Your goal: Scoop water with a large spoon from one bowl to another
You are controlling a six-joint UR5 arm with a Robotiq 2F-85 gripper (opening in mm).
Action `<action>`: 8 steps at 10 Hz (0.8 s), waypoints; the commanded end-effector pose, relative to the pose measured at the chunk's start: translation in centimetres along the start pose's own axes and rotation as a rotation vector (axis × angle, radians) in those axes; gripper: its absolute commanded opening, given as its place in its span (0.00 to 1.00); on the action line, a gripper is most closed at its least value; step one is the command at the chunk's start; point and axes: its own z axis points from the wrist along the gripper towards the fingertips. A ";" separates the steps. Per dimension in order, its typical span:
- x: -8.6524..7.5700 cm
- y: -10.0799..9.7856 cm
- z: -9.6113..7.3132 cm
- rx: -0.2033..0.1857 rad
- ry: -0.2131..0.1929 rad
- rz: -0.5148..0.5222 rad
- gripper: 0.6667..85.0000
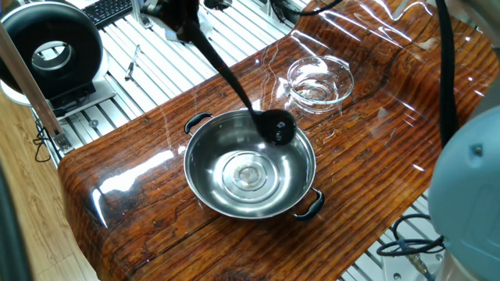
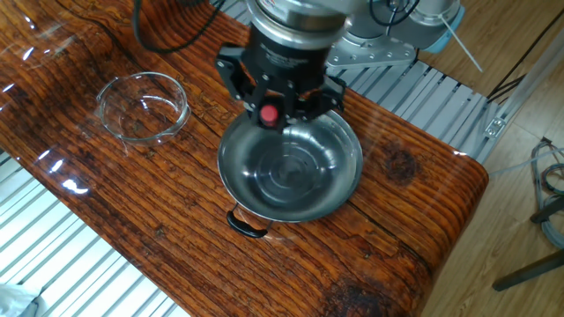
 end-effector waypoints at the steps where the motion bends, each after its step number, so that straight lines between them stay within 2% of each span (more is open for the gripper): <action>1: 0.9 -2.0 -0.4 -0.022 -0.001 -0.040 0.00; 6: 1.3 -4.1 0.8 -0.009 -0.019 -0.100 0.00; 8: 1.3 -3.8 0.8 -0.020 -0.021 -0.098 0.00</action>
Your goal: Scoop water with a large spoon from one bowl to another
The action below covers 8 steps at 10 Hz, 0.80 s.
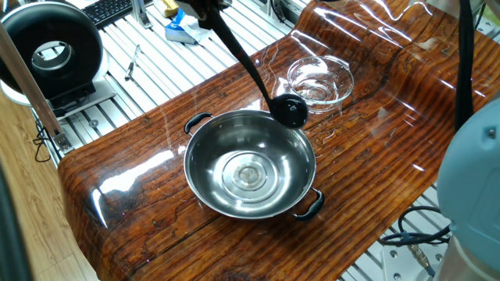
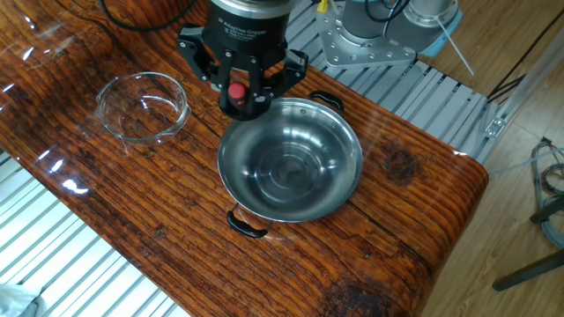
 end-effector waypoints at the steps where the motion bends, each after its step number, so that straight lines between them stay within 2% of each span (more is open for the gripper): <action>1: -0.1 0.4 0.1 -0.026 -0.011 -0.004 0.00; 3: -0.4 1.2 0.1 -0.053 -0.018 0.019 0.00; 8: 0.5 0.5 0.1 -0.026 0.018 0.096 0.00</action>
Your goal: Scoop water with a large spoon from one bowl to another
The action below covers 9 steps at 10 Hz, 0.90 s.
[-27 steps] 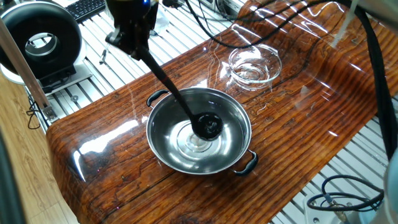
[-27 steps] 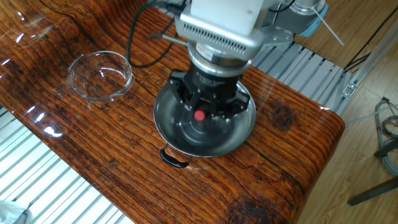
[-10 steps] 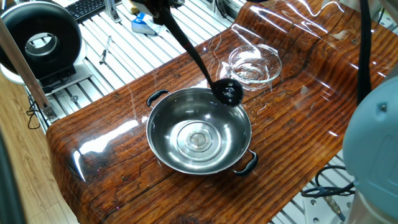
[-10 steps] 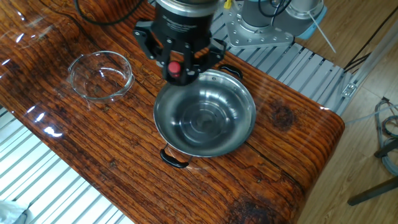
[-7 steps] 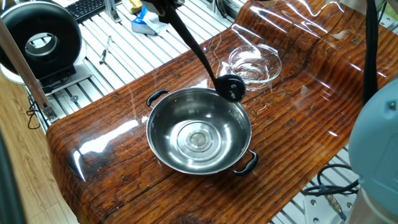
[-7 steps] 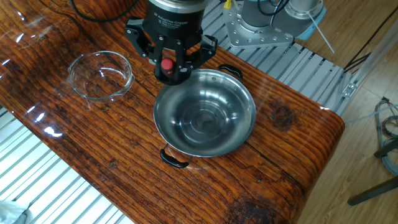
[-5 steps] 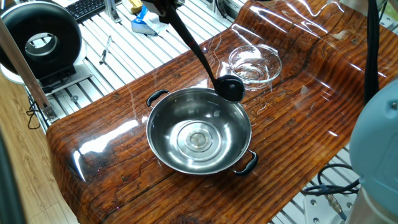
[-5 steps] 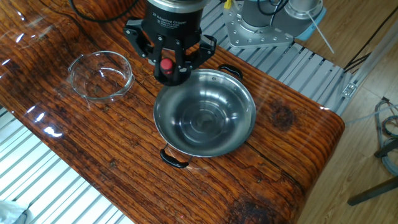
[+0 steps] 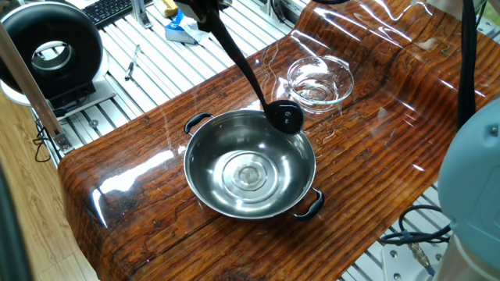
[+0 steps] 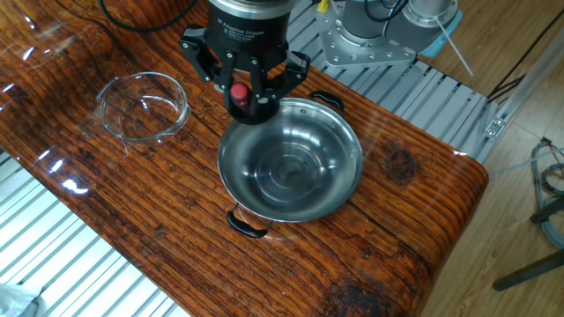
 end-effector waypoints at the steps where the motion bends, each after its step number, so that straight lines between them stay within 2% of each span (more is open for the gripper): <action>1: 0.2 0.0 -0.1 0.000 0.006 0.036 0.00; 4: 0.1 0.0 -0.1 -0.002 0.000 0.053 0.00; 7: -0.6 -1.0 -0.1 0.037 -0.028 0.085 0.00; 9: -1.2 -1.2 -0.1 0.043 -0.051 0.104 0.00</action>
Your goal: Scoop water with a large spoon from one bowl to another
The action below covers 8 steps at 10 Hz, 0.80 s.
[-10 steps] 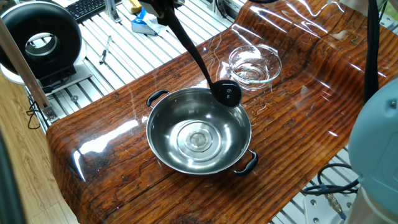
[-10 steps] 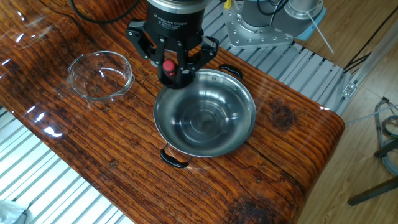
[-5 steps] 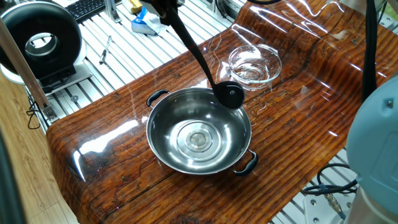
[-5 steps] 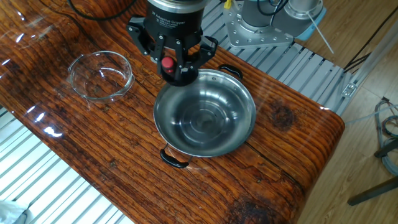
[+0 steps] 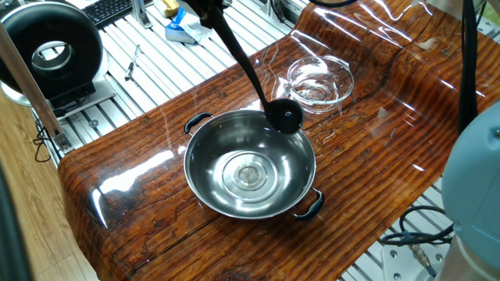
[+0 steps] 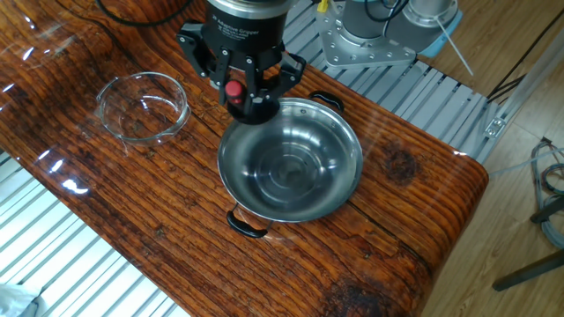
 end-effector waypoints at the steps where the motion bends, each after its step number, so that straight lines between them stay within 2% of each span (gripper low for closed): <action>1: -0.6 -0.4 -0.1 0.014 -0.024 0.014 0.00; 3: -0.2 0.0 -0.1 -0.002 -0.010 -0.018 0.00; 4: -0.4 -0.6 -0.1 -0.007 0.001 -0.040 0.00; 8: -2.2 -5.2 -0.2 -0.055 0.032 -0.132 0.00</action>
